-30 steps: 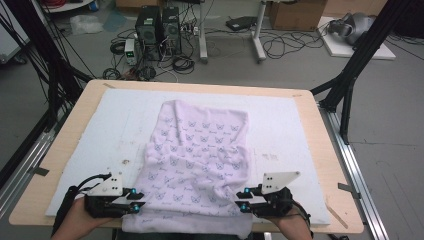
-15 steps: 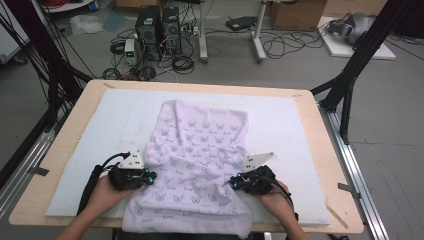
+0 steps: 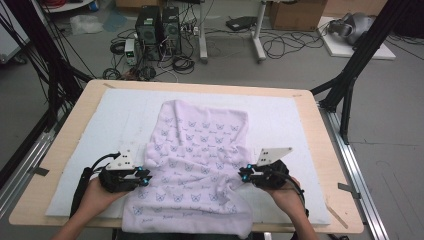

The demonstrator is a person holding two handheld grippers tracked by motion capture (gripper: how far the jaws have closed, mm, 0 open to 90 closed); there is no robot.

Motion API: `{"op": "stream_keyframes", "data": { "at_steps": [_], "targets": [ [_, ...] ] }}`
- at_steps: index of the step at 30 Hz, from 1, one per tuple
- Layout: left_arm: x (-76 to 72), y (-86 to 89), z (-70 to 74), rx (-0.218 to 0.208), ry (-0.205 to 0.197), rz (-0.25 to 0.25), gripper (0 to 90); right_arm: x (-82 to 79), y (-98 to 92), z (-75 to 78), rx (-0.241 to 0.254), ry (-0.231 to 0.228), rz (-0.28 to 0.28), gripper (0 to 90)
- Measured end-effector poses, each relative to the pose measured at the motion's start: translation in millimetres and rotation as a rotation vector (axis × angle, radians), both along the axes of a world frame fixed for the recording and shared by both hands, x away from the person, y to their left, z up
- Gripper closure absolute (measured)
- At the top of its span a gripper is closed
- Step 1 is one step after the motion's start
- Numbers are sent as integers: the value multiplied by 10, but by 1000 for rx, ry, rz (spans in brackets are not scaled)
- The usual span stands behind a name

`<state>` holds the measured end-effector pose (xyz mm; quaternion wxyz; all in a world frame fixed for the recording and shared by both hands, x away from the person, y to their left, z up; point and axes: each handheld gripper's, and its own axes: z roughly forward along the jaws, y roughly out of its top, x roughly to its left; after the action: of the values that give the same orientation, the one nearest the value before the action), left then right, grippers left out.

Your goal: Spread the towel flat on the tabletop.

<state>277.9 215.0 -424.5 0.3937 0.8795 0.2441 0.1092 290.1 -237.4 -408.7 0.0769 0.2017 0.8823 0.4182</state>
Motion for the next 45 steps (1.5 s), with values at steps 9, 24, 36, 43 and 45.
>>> {"op": "stream_keyframes", "data": {
  "at_steps": [9, 24, 36, 43, 45],
  "targets": [
    [1, -91, -158, 6, 33, -38, 708, -87, 362, -349, -52, 73, 79, 719],
    [-28, 2, -86, -21, 44, -36, 709, -211, -245, -3, -52, 44, 43, 753],
    [71, -87, -139, 14, 48, -49, 790, -130, 281, -245, -17, 80, 126, 628],
    [169, -121, -59, 10, -42, 64, 877, 80, 258, -132, -55, 30, 58, 813],
    [243, -140, -52, 19, -63, 109, 877, 184, 256, -104, -65, 4, 17, 813]
  ]
}}
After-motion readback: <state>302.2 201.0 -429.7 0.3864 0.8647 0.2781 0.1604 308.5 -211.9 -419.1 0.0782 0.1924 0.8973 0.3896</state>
